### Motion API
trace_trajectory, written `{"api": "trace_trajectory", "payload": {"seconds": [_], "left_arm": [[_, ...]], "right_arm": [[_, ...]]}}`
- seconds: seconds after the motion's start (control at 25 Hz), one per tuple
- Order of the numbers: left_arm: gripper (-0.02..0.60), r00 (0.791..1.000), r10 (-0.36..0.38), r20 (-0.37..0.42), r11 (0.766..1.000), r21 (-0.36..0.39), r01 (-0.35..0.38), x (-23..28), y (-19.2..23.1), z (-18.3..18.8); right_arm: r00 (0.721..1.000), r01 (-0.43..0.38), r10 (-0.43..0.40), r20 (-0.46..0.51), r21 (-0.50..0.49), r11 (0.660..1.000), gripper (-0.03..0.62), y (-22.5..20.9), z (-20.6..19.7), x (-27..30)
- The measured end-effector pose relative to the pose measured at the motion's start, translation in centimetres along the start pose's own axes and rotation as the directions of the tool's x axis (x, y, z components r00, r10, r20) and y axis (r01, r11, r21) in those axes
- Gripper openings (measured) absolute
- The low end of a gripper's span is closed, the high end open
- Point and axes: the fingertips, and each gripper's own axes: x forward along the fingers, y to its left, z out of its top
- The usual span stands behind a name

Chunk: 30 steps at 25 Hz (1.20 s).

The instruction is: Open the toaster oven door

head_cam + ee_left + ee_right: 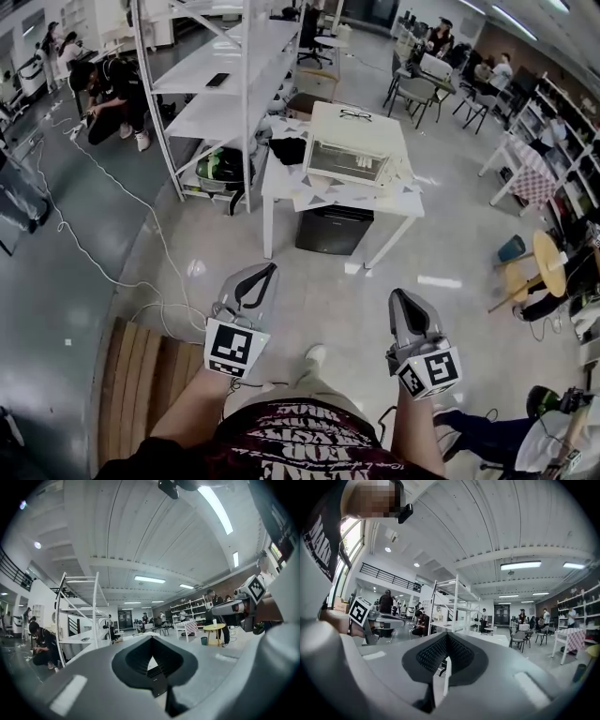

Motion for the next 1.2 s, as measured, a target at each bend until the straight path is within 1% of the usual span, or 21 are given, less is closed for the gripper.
{"api": "trace_trajectory", "payload": {"seconds": [0.16, 0.32, 0.44, 0.56, 0.72, 0.84, 0.96, 1.04, 1.2], "left_arm": [[0.000, 1.000, -0.012, -0.007, 1.000, -0.002, 0.012, -1.1, -0.3, -0.3], [0.000, 1.000, 0.022, -0.018, 1.000, -0.019, -0.022, -1.8, 1.1, -0.8], [0.000, 1.000, 0.016, -0.027, 1.000, 0.001, -0.016, -1.9, 1.2, -0.8], [0.000, 1.000, -0.004, -0.014, 1.000, 0.009, 0.004, -1.6, 0.3, -0.2], [0.000, 0.999, -0.034, -0.032, 0.998, 0.057, 0.036, -1.9, -1.2, -0.7], [0.000, 0.998, -0.049, -0.026, 0.998, 0.026, 0.050, -1.8, -1.3, -1.0], [0.000, 0.999, -0.048, -0.010, 0.999, 0.021, 0.048, -1.6, -1.0, -0.7], [0.000, 0.999, -0.036, -0.021, 0.999, 0.023, 0.036, -1.3, -0.5, -1.0], [0.000, 0.999, -0.020, -0.048, 1.000, -0.023, 0.018, -0.3, 0.6, -2.4]], "right_arm": [[1.000, -0.016, 0.016, -0.006, 0.021, 1.000, 0.026, 0.6, -0.4, 0.1], [0.999, -0.049, 0.049, 0.006, 0.018, 0.999, 0.026, 1.4, 0.4, 0.6], [0.998, -0.057, 0.057, 0.021, 0.026, 0.998, 0.026, 1.9, 0.7, 0.5], [0.998, -0.053, 0.051, 0.029, 0.053, 0.997, 0.026, 1.6, 0.5, 0.2], [0.998, -0.053, 0.051, 0.029, 0.083, 0.995, 0.026, 1.3, 0.1, 0.4], [0.997, -0.065, 0.061, 0.037, 0.092, 0.994, 0.026, 1.0, 0.6, 0.6], [0.996, -0.077, 0.068, 0.061, 0.164, 0.983, 0.026, 0.1, 1.0, 0.9], [0.996, -0.075, 0.065, 0.064, 0.174, 0.982, 0.026, -0.3, 0.9, 1.4], [0.996, -0.076, 0.068, 0.053, 0.181, 0.981, 0.026, -0.8, -0.1, 2.7]]}}
